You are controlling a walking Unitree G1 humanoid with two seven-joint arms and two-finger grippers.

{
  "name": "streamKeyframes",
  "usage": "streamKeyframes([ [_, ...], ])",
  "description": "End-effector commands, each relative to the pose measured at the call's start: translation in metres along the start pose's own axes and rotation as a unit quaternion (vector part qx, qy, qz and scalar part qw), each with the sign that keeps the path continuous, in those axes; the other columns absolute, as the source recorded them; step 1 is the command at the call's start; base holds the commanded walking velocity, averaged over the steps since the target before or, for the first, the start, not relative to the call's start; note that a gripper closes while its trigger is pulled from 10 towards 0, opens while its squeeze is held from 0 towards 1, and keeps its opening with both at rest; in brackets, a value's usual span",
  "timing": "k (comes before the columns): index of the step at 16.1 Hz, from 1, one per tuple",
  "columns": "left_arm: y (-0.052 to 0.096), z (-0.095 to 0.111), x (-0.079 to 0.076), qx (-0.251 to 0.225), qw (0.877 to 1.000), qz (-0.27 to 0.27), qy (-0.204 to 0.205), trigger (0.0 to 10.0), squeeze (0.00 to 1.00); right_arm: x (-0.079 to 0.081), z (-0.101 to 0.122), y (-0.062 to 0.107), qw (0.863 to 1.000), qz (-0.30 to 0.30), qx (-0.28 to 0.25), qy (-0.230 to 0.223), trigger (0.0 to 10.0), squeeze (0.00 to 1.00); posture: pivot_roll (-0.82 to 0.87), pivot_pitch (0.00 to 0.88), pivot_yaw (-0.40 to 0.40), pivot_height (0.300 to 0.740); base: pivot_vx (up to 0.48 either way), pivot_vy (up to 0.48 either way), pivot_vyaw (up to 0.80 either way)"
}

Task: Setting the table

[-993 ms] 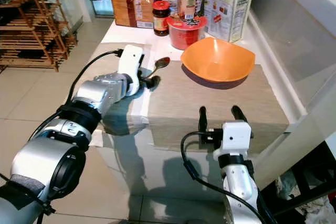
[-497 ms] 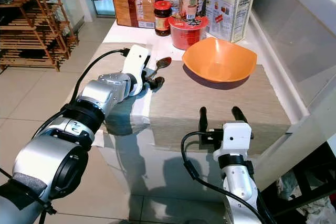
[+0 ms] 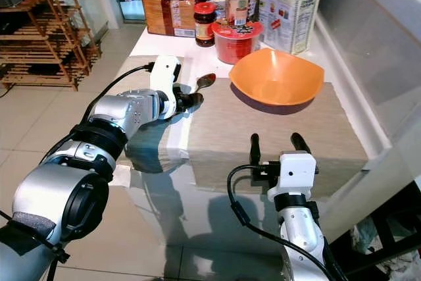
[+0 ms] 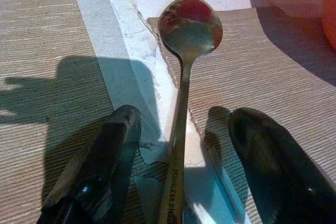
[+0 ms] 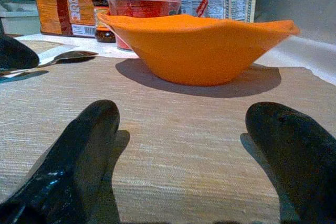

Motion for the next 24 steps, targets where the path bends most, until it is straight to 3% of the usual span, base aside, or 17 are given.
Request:
streamKeyframes([
  [1,-0.006,-0.045,-0.009,0.081,0.996,-0.018,0.027,0.0,0.0,-0.001,0.0,0.001,1.0,-0.003,0.005,0.004,10.0,0.0,-0.14,0.019,0.073,0.736,0.0,0.0,0.0],
  [2,-0.006,-0.045,-0.007,0.075,0.997,-0.011,-0.012,0.0,0.0,-0.002,0.001,0.002,1.0,-0.003,0.005,0.005,10.0,0.0,-0.14,0.022,0.071,0.736,0.0,0.0,0.0],
  [4,-0.007,-0.043,-0.006,0.067,0.996,-0.004,-0.053,0.0,0.0,-0.002,0.001,0.003,1.0,-0.004,0.005,0.006,10.0,0.0,-0.14,0.025,0.071,0.736,0.0,0.0,0.0],
  [6,-0.009,-0.035,-0.009,0.042,0.987,0.0,-0.156,0.0,0.0,-0.002,0.001,0.004,1.0,-0.004,0.008,0.006,10.0,0.0,-0.14,0.028,0.07,0.736,0.0,0.0,0.0],
  [8,-0.01,-0.037,-0.013,0.04,0.984,-0.007,-0.174,0.0,0.0,-0.002,0.001,0.004,1.0,-0.004,0.008,0.006,10.0,0.0,-0.14,0.029,0.07,0.736,0.0,0.0,0.0],
  [11,-0.01,-0.038,-0.013,0.033,0.987,-0.011,-0.157,0.0,0.0,-0.001,0.001,0.004,1.0,-0.005,0.01,0.006,10.0,0.0,-0.15,0.032,0.071,0.736,0.0,0.0,0.0],
  [15,0.0,0.012,-0.005,-0.069,0.993,0.014,-0.097,0.0,0.0,-0.003,0.0,0.005,1.0,-0.008,0.011,0.007,10.0,0.0,-0.15,0.029,0.073,0.736,0.0,0.0,0.0],
  [18,0.018,0.056,0.003,-0.154,0.986,0.027,-0.058,0.0,0.0,-0.003,-0.001,0.005,1.0,-0.006,0.013,0.008,10.0,0.0,-0.14,0.022,0.069,0.736,0.0,0.0,0.0],
  [22,0.035,0.074,0.012,-0.197,0.977,0.05,-0.056,0.0,0.0,-0.003,-0.002,0.004,1.0,-0.004,0.014,0.009,10.0,0.0,-0.13,0.014,0.068,0.736,0.0,0.0,0.0],
  [24,0.051,0.076,0.023,-0.233,0.967,0.076,-0.063,0.0,0.0,-0.003,-0.003,0.003,1.0,-0.004,0.014,0.009,10.0,0.0,-0.13,0.005,0.073,0.736,0.0,0.0,0.0],
])
Point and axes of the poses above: a point about 5 cm out from each wrist's last joint towards the gripper, its own y axis pointing back from the gripper into the wrist, its own z axis along the axis of the wrist's last joint, x = y × z, the point moved 3 cm from there along -y, pointing out of the wrist towards the gripper, and after that the axes turned 11 degrees about -y, right-handed, at the moved point
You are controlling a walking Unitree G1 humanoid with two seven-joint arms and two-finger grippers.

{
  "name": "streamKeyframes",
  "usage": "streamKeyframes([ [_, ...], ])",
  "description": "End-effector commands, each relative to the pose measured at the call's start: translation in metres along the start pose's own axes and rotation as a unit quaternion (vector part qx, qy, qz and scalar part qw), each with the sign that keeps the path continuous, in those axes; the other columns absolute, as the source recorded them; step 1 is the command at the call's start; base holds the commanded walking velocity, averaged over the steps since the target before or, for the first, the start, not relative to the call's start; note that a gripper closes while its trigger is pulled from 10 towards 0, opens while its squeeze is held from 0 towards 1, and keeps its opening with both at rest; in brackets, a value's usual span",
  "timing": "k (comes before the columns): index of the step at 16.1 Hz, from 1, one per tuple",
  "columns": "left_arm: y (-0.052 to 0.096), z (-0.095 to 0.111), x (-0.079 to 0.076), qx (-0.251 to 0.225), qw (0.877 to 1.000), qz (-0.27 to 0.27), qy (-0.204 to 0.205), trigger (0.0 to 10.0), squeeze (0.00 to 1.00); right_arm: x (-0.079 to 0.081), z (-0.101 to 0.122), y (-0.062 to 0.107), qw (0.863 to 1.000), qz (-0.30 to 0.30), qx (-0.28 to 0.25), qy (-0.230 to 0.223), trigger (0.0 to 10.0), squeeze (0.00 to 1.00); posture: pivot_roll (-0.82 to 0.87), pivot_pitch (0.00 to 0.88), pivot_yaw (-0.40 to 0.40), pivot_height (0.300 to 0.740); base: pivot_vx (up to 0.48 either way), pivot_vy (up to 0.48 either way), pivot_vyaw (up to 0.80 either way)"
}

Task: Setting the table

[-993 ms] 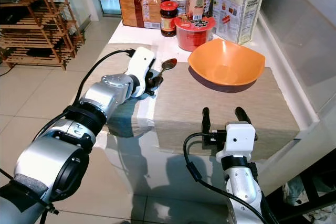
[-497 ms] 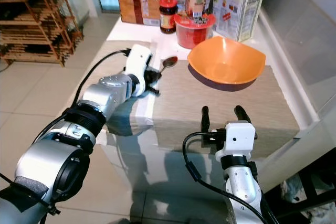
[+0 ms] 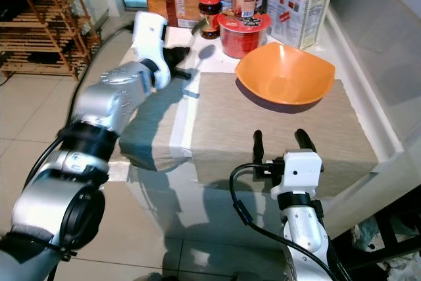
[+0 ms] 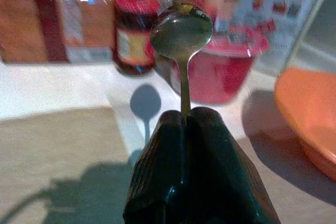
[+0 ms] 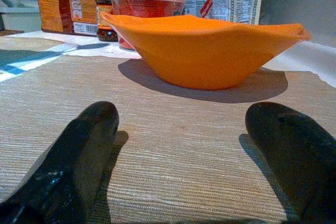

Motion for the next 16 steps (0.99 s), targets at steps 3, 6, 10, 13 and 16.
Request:
streamKeyframes([
  [3,0.029,-0.009,0.025,-0.037,0.998,0.045,-0.032,0.0,0.0,-0.004,-0.013,0.004,1.0,-0.008,0.029,0.006,10.0,0.0,-0.12,0.001,0.072,0.736,0.0,0.0,0.0],
  [6,0.063,-0.043,0.045,-0.022,0.994,0.1,-0.031,0.0,0.0,-0.011,-0.003,0.002,1.0,-0.02,0.002,0.002,10.0,0.0,-0.11,0.0,0.068,0.736,0.0,0.0,0.0],
  [10,0.112,-0.061,0.031,-0.049,0.991,0.108,-0.055,0.0,0.0,-0.018,0.017,0.005,0.998,-0.035,-0.045,0.014,10.0,0.0,-0.1,0.0,0.069,0.736,0.0,0.0,0.0],
  [13,0.133,-0.078,0.024,-0.029,0.989,0.132,-0.056,0.0,0.0,-0.017,0.026,0.007,0.997,-0.033,-0.063,0.019,10.0,0.0,-0.1,0.0,0.063,0.736,0.0,0.0,0.0],
  [16,0.141,-0.086,0.005,-0.023,0.992,0.117,-0.044,0.0,0.0,-0.006,0.031,0.005,0.998,0.001,-0.066,0.005,10.0,0.0,-0.1,0.0,0.048,0.736,0.0,0.0,0.0],
])
Point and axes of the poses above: a point about 5 cm out from each wrist's last joint towards the gripper, its own y axis pointing back from the gripper into the wrist, its own z axis along the axis of the wrist's last joint, x = y × z, the point moved 3 cm from there along -y, pointing out of the wrist towards the gripper, and after that the axes turned 11 degrees about -y, right-handed, at the moved point
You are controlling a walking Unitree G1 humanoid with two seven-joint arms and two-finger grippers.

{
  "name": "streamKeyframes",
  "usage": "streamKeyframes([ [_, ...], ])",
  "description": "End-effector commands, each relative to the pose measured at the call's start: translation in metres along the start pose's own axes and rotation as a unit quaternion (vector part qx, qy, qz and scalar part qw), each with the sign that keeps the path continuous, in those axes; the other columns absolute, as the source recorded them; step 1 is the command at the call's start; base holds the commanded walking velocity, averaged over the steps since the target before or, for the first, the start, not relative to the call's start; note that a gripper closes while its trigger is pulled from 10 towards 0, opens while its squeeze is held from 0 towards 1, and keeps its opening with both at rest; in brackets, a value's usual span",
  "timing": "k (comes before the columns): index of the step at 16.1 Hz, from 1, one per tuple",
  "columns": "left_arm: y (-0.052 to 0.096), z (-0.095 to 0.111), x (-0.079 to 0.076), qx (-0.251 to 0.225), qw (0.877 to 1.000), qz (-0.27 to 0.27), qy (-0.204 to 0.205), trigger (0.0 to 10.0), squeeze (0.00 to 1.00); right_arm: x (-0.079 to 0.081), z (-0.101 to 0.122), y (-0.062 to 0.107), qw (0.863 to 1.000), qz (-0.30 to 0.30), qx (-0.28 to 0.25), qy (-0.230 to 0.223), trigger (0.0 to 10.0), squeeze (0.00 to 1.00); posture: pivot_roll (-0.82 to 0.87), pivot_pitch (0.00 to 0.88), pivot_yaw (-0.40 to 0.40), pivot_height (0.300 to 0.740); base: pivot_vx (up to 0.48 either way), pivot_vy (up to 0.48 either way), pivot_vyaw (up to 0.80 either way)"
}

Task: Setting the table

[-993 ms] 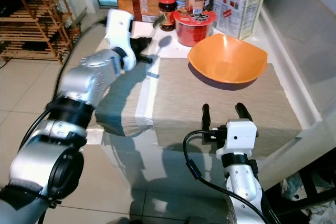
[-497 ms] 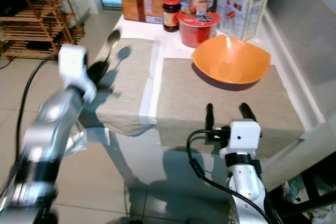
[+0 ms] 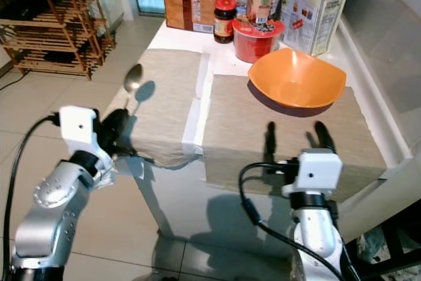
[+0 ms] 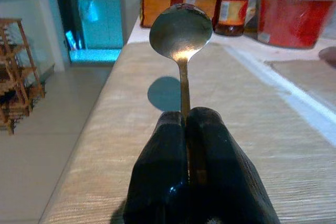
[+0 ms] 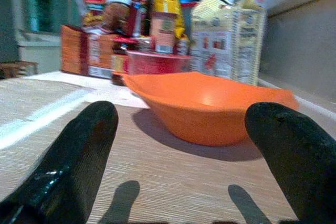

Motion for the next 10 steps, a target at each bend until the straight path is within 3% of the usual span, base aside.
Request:
streamKeyframes([
  [1,0.002,0.008,-0.001,-0.013,1.0,0.001,-0.011,0.0,0.0,0.0,0.003,-0.001,1.0,0.003,-0.001,-0.007,10.0,0.0,-0.1,0.0,0.048,0.736,0.0,0.0,0.0],
  [3,0.003,0.007,-0.006,-0.01,1.0,-0.014,-0.015,0.0,0.0,0.0,0.001,0.001,1.0,0.003,0.006,-0.008,10.0,0.0,-0.1,0.0,0.045,0.736,0.0,0.0,0.0],
  [5,-0.001,0.01,-0.011,-0.009,1.0,-0.021,0.008,0.0,0.0,-0.002,-0.006,0.003,1.0,-0.003,0.021,-0.015,10.0,0.0,-0.1,0.0,0.043,0.736,0.0,0.0,0.0],
  [10,-0.013,0.016,-0.01,-0.016,0.999,-0.024,0.021,0.0,0.0,0.001,-0.014,0.002,0.999,0.002,0.037,-0.026,10.0,0.0,-0.1,0.0,0.041,0.736,-0.462,0.0,0.0],
])
Point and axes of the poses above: a point about 5 cm out from each wrist's last joint towards the gripper, its own y axis pointing back from the gripper into the wrist, its own z axis along the axis of the wrist's last joint, x = y × z, the point moved 3 cm from there along -y, pointing out of the wrist towards the gripper, and after that the axes turned 11 degrees about -y, right-handed, at the moved point
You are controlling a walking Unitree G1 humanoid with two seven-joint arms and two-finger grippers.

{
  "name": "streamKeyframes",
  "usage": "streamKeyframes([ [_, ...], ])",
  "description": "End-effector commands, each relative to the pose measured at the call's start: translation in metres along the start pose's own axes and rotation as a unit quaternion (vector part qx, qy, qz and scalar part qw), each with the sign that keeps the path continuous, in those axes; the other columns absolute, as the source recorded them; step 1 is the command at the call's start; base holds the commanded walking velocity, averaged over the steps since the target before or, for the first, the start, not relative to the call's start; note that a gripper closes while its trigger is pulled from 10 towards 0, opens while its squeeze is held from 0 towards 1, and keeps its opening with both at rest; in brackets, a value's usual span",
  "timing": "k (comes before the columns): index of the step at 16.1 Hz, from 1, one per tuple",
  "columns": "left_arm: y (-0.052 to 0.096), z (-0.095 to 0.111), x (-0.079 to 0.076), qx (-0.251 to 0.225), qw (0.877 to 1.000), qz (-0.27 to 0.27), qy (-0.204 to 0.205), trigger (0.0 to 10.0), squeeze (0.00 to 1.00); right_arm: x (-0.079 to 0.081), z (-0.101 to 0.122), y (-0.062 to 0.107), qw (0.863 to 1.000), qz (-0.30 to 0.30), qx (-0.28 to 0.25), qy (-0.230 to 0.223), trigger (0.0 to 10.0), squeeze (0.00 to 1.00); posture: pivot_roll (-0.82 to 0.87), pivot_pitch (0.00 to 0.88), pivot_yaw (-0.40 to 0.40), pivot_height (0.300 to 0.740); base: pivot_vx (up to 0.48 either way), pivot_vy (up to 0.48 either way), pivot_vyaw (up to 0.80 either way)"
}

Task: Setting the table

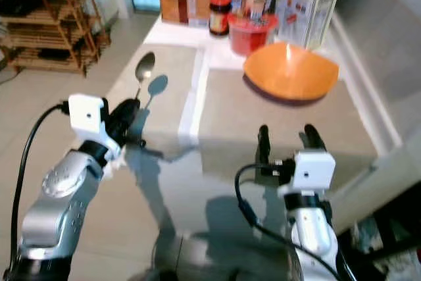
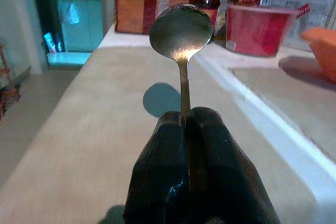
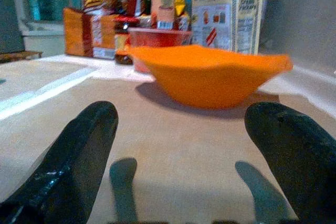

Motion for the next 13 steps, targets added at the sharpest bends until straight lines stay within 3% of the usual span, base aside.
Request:
streamKeyframes([
  [1,0.0,-0.002,0.0,0.005,1.0,-0.005,-0.002,0.0,0.0,0.001,-0.005,0.001,1.0,0.002,0.015,-0.004,10.0,0.0,-0.1,0.0,0.042,0.736,-0.461,0.0,0.0],
  [10,-0.016,0.005,-0.008,-0.014,0.999,-0.043,-0.008,0.0,0.0,0.001,-0.01,0.002,1.0,0.004,0.027,0.001,10.0,0.0,-0.12,0.0,0.052,0.736,-0.053,-0.053,0.0],
  [13,-0.018,0.006,-0.013,-0.02,0.998,-0.057,-0.009,0.0,0.0,0.0,-0.01,0.001,1.0,0.003,0.027,0.002,10.0,0.0,-0.12,0.0,0.052,0.736,0.0,-0.477,0.0],
])
Point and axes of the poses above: a point about 5 cm out from each wrist's last joint towards the gripper, its own y axis pointing back from the gripper into the wrist, its own z axis along the axis of the wrist's last joint, x = y × z, the point moved 3 cm from there along -y, pointing out of the wrist towards the gripper, and after that the axes turned 11 degrees about -y, right-handed, at the moved point
